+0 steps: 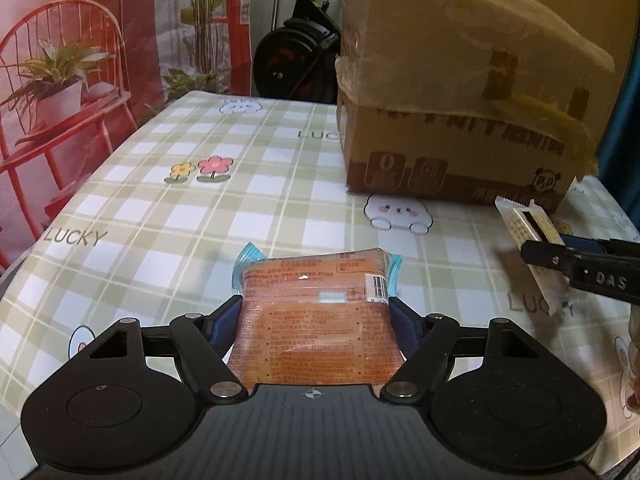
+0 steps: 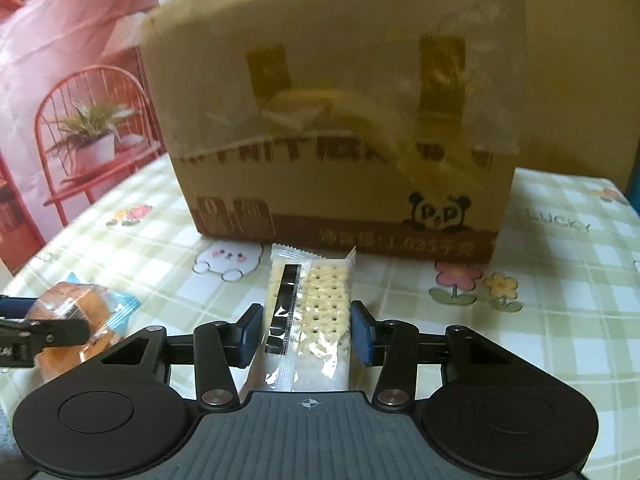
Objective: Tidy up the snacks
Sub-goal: 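Carry both packs over the lined box and open both grippers to drop them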
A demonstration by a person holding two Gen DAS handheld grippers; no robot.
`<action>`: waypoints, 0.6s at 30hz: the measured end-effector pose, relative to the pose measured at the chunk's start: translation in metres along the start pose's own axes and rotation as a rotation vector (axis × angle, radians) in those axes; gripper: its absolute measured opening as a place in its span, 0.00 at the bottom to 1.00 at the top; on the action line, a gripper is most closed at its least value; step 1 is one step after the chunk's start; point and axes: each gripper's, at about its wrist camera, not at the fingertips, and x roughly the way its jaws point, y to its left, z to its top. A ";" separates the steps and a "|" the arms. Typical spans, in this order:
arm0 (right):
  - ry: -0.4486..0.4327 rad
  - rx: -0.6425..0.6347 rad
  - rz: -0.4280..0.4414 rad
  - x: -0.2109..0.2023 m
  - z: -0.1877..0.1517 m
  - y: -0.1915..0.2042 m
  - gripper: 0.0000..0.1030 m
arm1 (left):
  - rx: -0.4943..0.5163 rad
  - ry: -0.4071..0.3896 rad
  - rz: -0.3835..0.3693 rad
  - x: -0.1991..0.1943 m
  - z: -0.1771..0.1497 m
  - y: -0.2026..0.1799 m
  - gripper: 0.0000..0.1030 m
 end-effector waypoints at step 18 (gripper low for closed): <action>-0.203 -0.054 0.051 -0.093 0.020 0.000 0.42 | 0.058 -0.224 -0.062 -0.053 0.064 -0.029 0.75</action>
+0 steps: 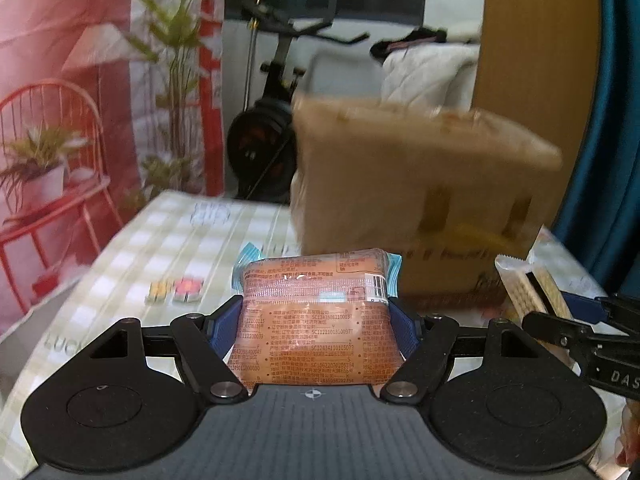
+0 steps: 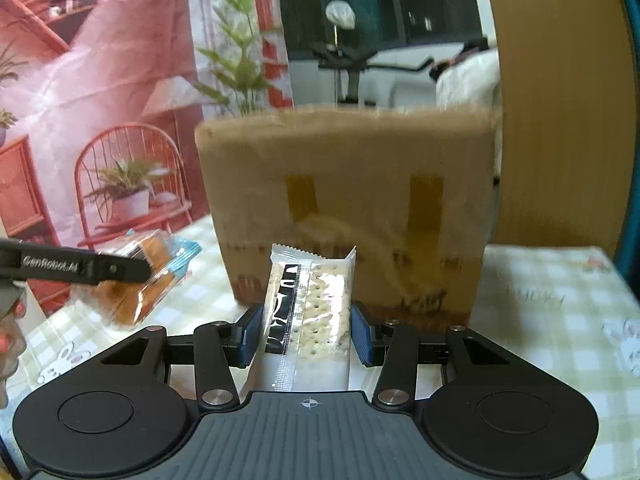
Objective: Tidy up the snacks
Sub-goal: 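Carry both packs over the lined box and open both grippers to drop them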
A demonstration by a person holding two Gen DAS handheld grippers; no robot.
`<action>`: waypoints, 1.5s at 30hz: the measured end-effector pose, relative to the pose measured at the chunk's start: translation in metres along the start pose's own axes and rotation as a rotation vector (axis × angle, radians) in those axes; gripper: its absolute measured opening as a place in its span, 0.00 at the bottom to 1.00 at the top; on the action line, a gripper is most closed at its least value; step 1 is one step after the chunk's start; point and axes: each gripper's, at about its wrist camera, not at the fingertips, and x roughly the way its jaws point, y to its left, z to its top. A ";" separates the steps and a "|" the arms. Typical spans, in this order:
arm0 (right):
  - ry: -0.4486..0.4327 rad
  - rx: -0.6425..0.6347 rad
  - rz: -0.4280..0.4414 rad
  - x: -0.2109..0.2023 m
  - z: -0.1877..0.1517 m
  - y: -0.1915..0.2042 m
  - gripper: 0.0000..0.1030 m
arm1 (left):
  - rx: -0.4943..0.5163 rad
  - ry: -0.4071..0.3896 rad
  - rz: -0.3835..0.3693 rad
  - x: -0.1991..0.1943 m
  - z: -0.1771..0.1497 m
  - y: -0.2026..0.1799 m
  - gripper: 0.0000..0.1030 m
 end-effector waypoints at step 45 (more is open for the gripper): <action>-0.141 -0.126 0.028 0.141 0.186 -0.033 0.40 | -0.002 -0.073 -0.115 0.119 0.179 -0.010 0.76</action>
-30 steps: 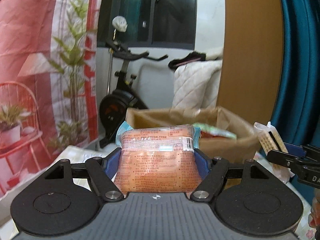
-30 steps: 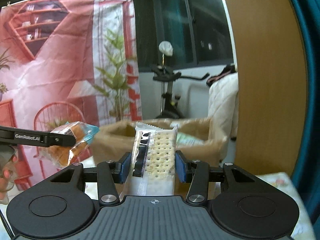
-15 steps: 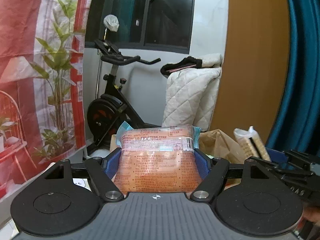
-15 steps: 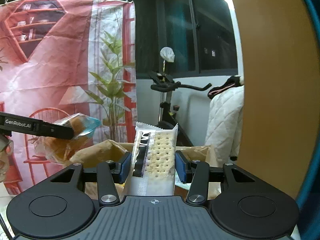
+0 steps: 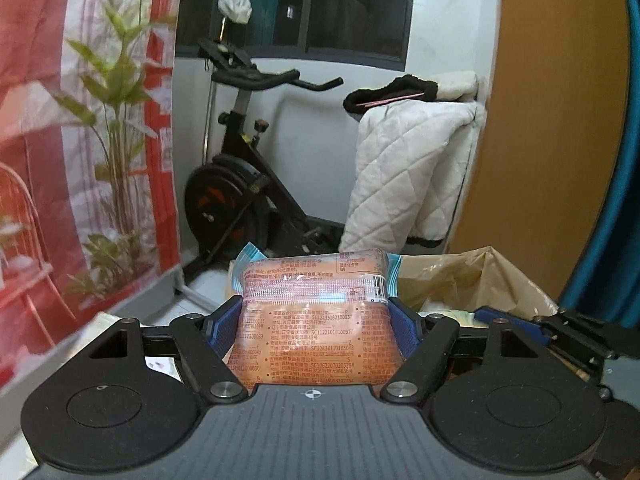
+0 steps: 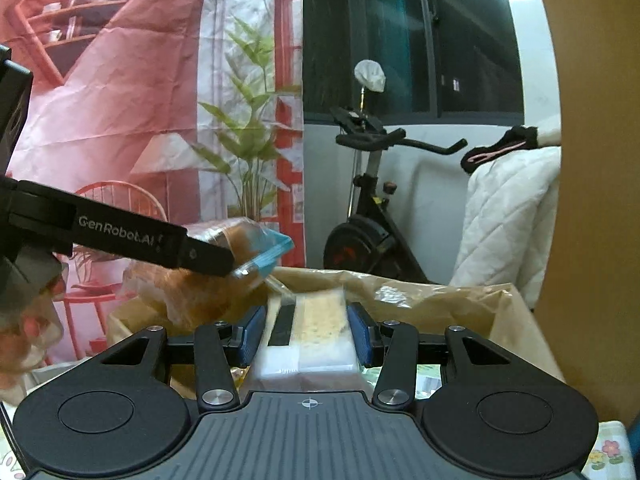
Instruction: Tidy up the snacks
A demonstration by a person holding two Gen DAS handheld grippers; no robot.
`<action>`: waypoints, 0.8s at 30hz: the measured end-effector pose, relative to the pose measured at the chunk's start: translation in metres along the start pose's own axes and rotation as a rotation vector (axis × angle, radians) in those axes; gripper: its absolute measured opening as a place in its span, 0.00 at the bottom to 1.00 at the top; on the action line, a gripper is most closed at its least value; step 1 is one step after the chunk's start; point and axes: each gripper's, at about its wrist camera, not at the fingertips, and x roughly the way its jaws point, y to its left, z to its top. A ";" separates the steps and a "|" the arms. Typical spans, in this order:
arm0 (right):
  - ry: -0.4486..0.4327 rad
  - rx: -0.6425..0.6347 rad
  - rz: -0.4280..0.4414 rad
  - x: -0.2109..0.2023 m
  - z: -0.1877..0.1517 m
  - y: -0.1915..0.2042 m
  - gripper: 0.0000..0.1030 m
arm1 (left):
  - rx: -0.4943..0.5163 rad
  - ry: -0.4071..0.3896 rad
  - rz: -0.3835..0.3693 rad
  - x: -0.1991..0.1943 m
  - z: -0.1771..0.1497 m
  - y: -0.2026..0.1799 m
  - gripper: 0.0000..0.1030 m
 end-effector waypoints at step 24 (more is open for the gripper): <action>0.001 0.093 -0.111 -0.079 0.009 0.001 0.93 | 0.080 -0.095 -0.016 -0.080 -0.004 -0.011 0.89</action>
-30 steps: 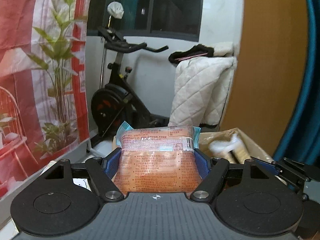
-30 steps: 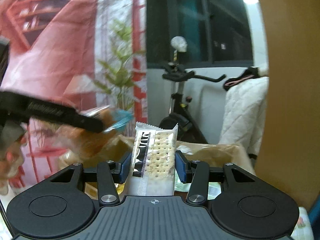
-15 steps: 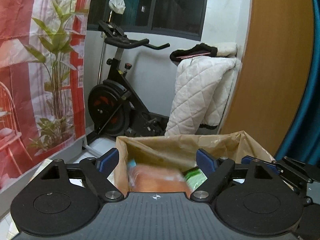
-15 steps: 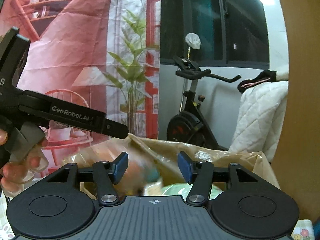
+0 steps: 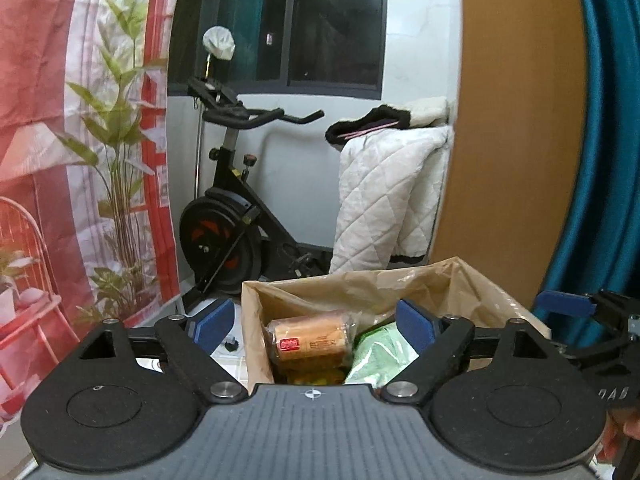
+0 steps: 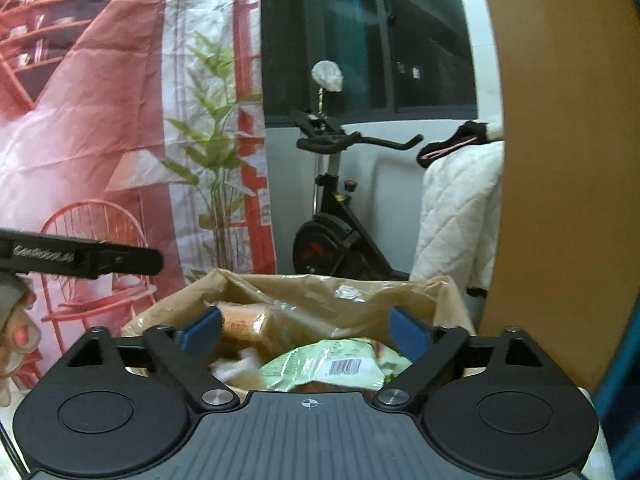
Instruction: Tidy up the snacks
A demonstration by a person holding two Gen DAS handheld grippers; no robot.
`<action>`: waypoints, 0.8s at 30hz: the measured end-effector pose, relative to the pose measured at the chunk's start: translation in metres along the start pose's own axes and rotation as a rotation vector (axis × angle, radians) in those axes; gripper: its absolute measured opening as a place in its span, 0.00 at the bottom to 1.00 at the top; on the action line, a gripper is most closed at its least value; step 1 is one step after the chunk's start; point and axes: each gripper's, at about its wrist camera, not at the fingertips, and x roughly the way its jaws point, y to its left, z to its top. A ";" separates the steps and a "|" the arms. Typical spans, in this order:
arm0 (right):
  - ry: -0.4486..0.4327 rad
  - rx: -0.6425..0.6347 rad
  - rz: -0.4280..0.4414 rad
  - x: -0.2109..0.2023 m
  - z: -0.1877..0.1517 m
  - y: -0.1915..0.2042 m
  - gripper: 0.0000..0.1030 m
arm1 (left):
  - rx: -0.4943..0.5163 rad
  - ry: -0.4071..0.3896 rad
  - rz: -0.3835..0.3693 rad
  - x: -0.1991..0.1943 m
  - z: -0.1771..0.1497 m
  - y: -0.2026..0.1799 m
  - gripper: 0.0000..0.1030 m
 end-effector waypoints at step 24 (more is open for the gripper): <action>-0.050 0.088 -0.106 -0.128 0.003 0.018 0.99 | 0.018 -0.087 0.082 -0.104 -0.002 -0.037 0.95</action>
